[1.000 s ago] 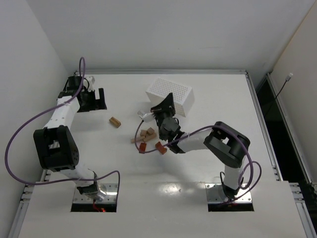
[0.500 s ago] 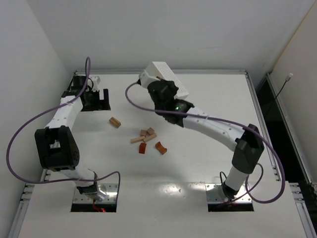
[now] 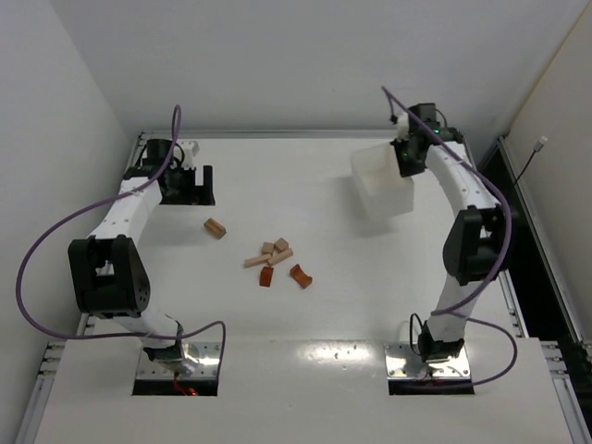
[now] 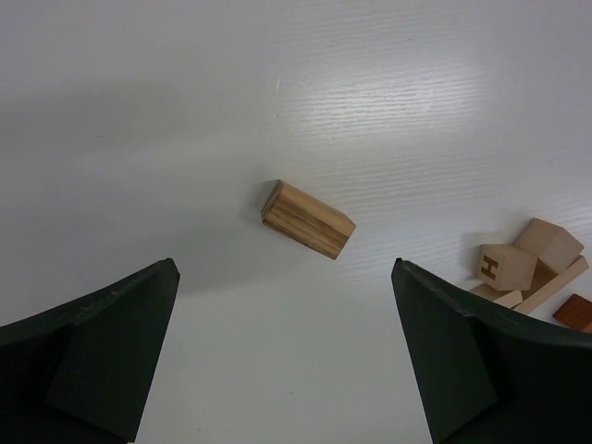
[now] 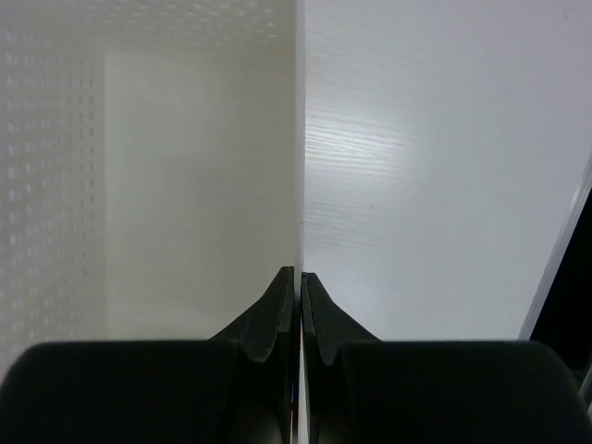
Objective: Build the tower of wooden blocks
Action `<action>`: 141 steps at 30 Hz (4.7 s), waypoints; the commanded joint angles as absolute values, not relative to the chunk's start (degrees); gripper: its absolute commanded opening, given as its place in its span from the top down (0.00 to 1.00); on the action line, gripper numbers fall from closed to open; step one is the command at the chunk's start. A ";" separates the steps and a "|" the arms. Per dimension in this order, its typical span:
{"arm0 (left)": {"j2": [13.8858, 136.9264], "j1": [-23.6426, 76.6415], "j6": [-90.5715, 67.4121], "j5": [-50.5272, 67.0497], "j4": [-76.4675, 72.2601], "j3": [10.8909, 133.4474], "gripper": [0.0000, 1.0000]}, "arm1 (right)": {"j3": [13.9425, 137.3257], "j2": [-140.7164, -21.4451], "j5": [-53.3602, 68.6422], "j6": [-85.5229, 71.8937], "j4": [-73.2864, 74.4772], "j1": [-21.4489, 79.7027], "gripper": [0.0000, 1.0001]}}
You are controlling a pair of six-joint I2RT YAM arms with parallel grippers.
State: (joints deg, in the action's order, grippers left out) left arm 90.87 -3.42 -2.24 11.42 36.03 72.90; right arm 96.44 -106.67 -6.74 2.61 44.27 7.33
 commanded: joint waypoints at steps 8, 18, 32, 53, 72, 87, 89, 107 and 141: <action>98.25 -2.55 2.37 13.01 42.01 88.76 0.00 | 107.65 -118.64 11.42 1.75 36.56 -11.59 1.00; 101.33 -2.02 0.97 11.25 41.40 91.05 0.00 | 120.40 -131.56 12.40 7.02 35.51 -19.07 1.00; 103.71 -1.49 2.55 14.94 43.42 92.90 0.00 | 118.31 -130.52 12.56 12.92 36.04 -20.30 0.21; 80.60 26.53 4.75 8.18 44.30 64.80 0.11 | 65.30 -62.49 33.93 23.98 30.65 -4.41 0.00; 84.46 34.10 10.10 -4.21 32.53 55.63 0.49 | 68.12 -67.50 27.95 20.74 41.22 0.18 0.00; 94.12 34.10 16.61 -1.32 28.48 56.16 0.49 | 70.22 -68.55 26.72 20.74 43.42 1.23 0.00; 95.18 34.10 16.61 -0.71 28.48 56.69 0.49 | 70.22 -68.55 26.72 20.74 43.42 1.23 0.00; 81.07 32.88 13.63 5.96 44.10 70.19 1.00 | 69.17 -70.75 28.74 20.65 43.42 1.23 0.00; 124.45 17.14 -31.11 44.04 17.84 88.42 1.00 | 73.56 -85.51 39.37 -6.33 33.22 0.09 0.05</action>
State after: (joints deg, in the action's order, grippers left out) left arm 123.70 17.72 -29.32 45.12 20.10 85.69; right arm 69.69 -84.93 37.71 -5.41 34.76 0.34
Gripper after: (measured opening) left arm 0.152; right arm 0.948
